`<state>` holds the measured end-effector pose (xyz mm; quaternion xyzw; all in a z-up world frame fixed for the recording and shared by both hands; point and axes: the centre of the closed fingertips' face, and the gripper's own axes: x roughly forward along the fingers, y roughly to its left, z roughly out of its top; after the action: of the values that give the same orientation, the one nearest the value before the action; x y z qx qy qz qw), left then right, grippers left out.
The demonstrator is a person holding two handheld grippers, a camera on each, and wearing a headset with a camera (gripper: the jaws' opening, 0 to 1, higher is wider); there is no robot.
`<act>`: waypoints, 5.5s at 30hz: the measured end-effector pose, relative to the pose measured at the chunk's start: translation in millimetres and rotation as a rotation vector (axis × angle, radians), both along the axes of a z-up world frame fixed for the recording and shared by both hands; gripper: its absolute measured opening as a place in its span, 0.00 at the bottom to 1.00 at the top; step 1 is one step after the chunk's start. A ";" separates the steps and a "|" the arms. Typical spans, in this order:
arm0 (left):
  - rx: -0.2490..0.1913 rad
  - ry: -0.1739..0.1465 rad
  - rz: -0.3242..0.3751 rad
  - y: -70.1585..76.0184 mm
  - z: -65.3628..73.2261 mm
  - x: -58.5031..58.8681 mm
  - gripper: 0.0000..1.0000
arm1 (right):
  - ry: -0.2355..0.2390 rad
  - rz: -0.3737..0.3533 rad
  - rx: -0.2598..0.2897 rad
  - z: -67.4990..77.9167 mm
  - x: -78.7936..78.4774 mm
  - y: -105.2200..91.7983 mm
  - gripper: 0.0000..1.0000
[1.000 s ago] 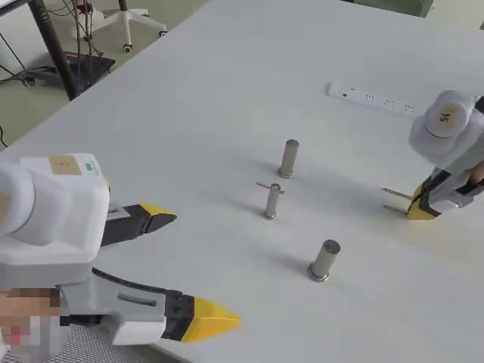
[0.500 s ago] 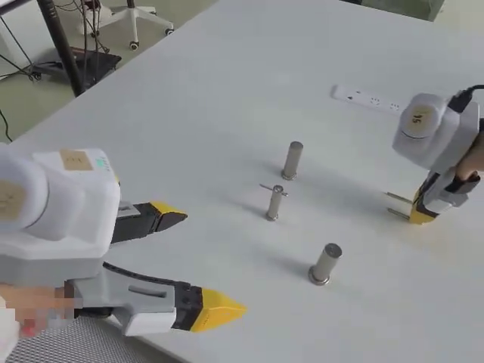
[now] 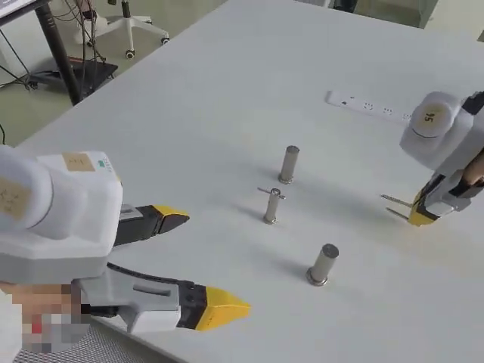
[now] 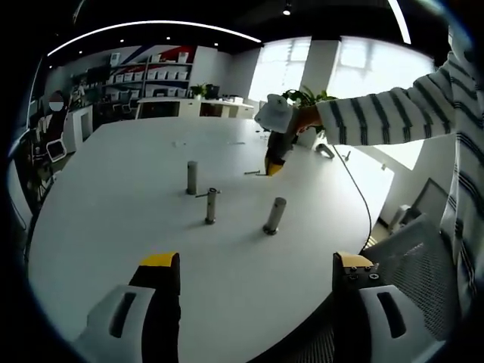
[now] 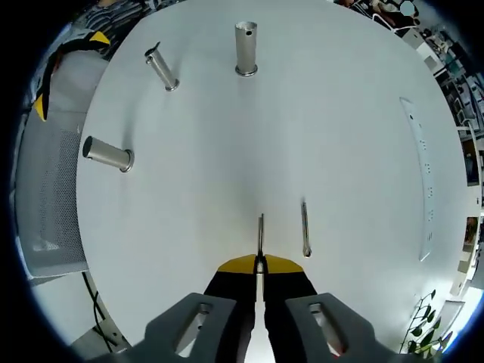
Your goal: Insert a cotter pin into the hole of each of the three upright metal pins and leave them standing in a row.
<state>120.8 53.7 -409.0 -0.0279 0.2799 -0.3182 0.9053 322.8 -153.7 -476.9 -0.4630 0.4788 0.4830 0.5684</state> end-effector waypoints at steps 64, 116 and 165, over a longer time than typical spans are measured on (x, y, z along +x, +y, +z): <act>-0.361 0.134 -0.016 -73.0 34.9 60.7 0.15 | -0.488 0.329 0.491 89.4 -134.4 118.8 0.00; -0.309 0.114 -0.072 -61.1 35.4 47.1 0.00 | -0.476 0.369 0.564 94.3 -155.4 143.5 0.03; -0.065 -0.314 -0.464 -57.9 65.0 11.5 0.00 | 0.085 0.095 0.870 105.1 -194.2 154.7 0.00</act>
<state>132.3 -4.1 -344.0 0.0576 0.1250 -0.5262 0.8392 128.6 1.0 -371.8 -0.1819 0.2320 0.6838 0.6675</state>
